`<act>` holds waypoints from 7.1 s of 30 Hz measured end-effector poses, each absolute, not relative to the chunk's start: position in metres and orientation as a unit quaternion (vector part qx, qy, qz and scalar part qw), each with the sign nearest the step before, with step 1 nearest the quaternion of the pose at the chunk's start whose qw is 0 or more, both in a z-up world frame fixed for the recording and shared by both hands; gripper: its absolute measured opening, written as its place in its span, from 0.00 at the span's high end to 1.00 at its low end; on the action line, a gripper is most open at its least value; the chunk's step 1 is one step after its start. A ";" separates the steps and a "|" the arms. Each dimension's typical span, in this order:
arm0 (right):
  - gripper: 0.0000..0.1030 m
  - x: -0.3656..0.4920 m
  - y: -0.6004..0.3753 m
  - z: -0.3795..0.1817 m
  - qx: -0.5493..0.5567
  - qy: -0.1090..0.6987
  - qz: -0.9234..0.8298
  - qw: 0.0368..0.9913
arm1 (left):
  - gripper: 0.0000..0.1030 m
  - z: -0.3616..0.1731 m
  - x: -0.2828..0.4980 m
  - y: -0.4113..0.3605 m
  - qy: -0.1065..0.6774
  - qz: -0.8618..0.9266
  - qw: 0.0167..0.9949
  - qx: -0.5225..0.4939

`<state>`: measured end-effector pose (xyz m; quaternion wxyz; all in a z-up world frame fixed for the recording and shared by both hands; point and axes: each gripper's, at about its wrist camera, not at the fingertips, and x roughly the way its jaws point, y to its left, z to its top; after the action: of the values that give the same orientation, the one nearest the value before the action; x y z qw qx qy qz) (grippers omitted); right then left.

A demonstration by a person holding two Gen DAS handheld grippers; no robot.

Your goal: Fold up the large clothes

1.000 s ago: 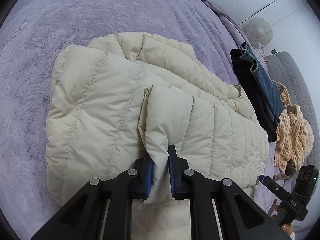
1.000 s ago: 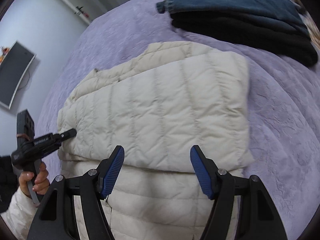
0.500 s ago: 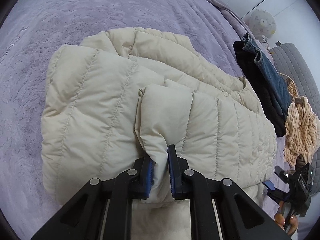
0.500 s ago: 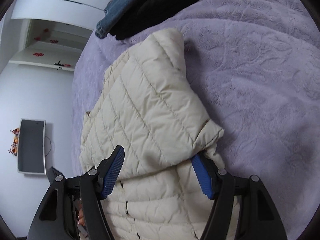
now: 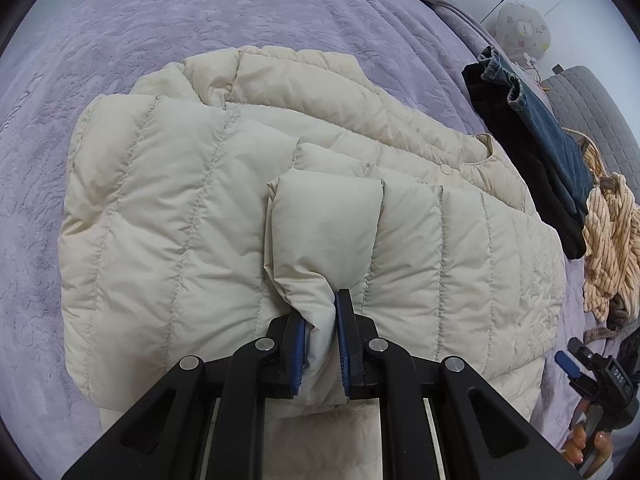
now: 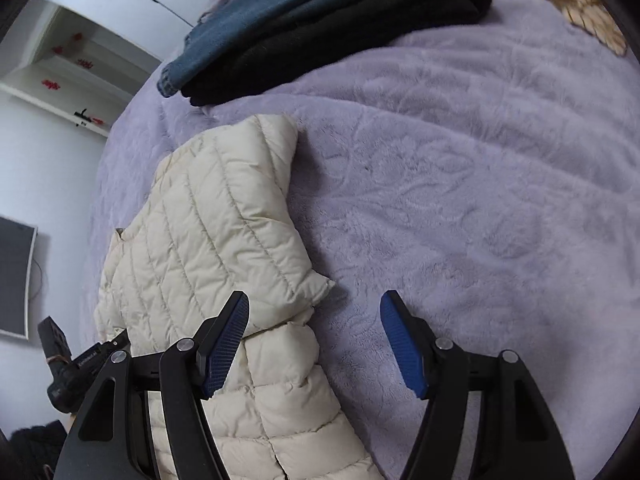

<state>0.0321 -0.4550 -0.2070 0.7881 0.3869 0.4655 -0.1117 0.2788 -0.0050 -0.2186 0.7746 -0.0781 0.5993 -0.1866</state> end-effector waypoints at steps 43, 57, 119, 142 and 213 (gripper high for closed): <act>0.85 0.141 -0.424 -0.253 0.252 0.530 -0.078 0.806 | 0.85 -0.230 0.298 -0.012 0.570 -0.202 0.796 -0.009; 0.81 0.140 -0.426 -0.236 0.251 0.541 -0.070 0.800 | 0.85 -0.217 0.292 -0.010 0.574 -0.188 0.797 -0.007; 0.00 -0.047 -0.329 -0.109 0.320 0.555 -0.030 0.767 | 0.01 -0.129 0.089 0.094 0.615 -0.122 0.776 0.069; 0.00 -0.174 -0.380 -0.212 0.503 0.587 -0.098 0.627 | 0.01 -0.204 0.044 0.167 0.719 -0.165 0.675 -0.034; 0.88 0.108 -0.421 -0.093 0.524 0.410 0.126 0.736 | 0.80 -0.074 0.291 0.123 0.530 -0.266 0.781 -0.198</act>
<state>0.1076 -0.4213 -0.0933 0.7356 0.5241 0.4104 0.1257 0.2907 0.1227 -0.0737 0.7806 -0.1985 0.5298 -0.2657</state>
